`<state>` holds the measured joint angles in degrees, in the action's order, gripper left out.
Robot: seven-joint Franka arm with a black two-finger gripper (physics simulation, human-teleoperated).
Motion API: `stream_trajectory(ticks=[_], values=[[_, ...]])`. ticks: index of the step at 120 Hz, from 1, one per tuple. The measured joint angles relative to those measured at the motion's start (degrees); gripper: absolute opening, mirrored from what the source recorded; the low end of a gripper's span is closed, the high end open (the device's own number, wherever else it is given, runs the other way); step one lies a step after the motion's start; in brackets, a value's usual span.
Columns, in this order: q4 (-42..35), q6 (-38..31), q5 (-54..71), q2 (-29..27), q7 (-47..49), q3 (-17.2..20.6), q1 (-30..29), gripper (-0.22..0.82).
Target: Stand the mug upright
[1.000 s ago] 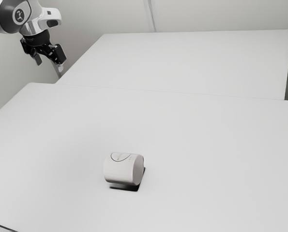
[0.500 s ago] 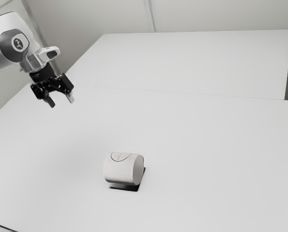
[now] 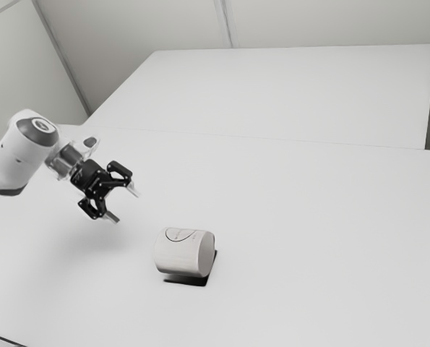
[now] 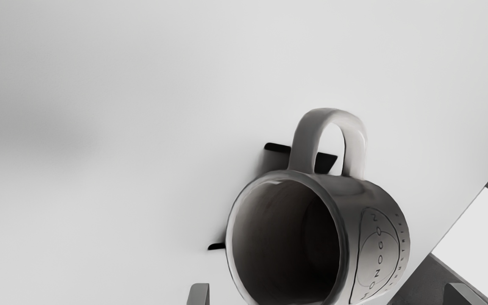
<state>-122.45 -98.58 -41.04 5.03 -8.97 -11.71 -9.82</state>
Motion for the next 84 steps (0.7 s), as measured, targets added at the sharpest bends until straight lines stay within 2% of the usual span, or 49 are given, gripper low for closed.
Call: stream_trajectory(ticks=[22, 45, 84], values=[[-1.05, -0.02, -6.06, 3.18, 0.01, 0.03, 1.53, 0.60], [-5.44, -0.02, -11.43, 3.60, 0.22, 0.05, 2.08, 0.60], [-6.33, 0.42, -18.17, 5.79, 2.50, 0.67, 2.84, 0.60]])
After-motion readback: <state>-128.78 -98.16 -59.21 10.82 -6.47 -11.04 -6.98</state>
